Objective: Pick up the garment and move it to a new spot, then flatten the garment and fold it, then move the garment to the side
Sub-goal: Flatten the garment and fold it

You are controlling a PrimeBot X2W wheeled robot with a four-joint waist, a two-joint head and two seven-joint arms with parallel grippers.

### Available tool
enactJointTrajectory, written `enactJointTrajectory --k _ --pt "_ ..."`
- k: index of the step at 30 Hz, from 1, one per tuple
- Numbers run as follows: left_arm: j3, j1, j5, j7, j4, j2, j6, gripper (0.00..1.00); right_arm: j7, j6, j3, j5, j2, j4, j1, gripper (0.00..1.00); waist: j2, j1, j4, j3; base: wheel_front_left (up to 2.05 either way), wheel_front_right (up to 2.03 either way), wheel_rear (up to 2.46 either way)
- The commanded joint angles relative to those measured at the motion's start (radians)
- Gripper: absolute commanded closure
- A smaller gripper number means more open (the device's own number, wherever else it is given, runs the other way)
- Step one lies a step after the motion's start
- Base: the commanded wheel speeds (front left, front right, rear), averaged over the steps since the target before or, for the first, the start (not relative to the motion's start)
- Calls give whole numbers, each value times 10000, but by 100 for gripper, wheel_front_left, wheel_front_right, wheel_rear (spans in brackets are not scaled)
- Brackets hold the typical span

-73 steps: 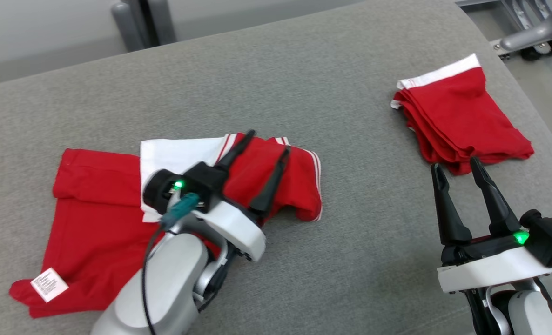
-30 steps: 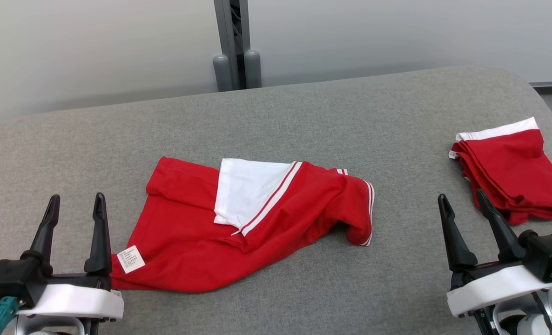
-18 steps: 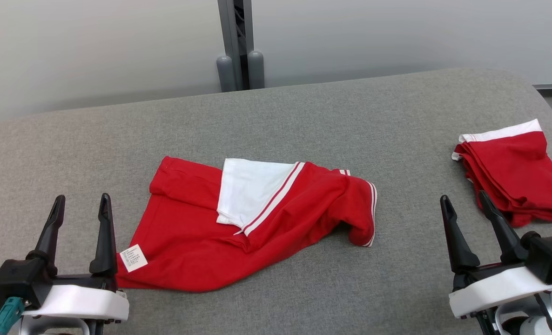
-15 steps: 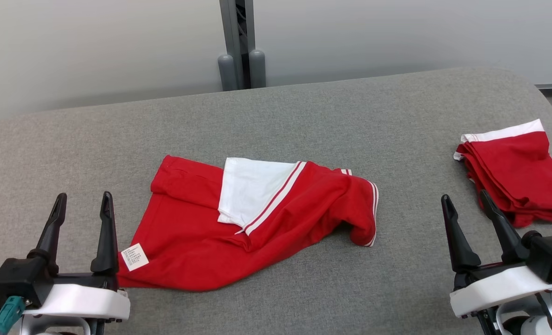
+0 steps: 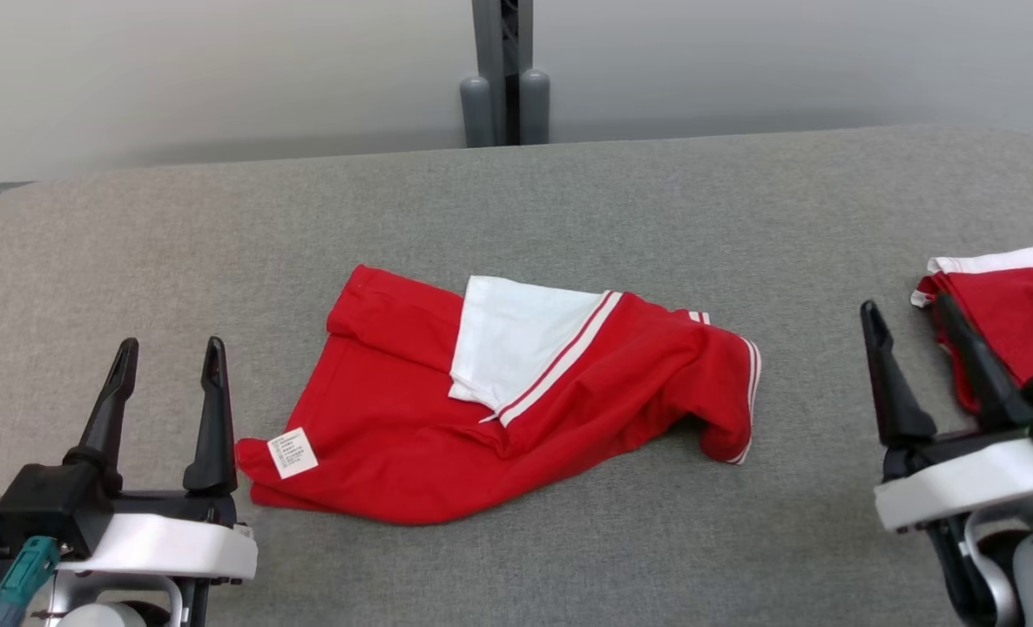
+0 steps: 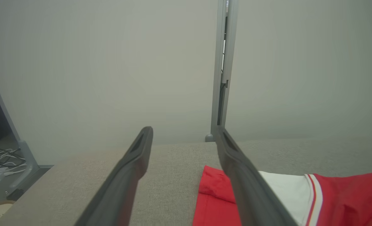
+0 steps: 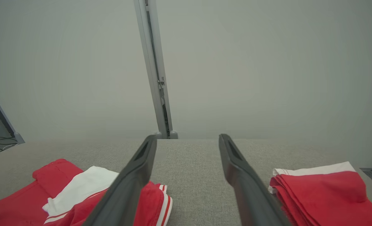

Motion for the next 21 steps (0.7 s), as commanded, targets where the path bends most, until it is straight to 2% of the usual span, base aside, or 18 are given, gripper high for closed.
enactJointTrajectory --k 1,6,10,15,21 --pt "7 -263 55 -31 -17 -15 -18 0 44 2 -81 148 -189 0 -342 0 0 0 238 183 0 0 0" --pt "-173 -581 76 -109 -30 -135 -147 0 252 2 237 733 -1220 478 -1720 0 0 0 794 646 0 0 0" --pt "-423 -1027 95 -205 123 -330 -342 0 511 2 1212 1390 -2145 1210 -3179 0 0 0 1343 1082 0 0 0" --pt "-717 -1634 106 -408 381 -643 -601 0 964 2 3458 2293 -3286 2351 -4993 0 0 0 2105 1665 0 0 0" --pt "-1008 -2255 48 -645 821 -1130 -926 0 1463 2 6398 3593 -4255 3675 -6865 0 0 0 2998 2383 0 0 0"
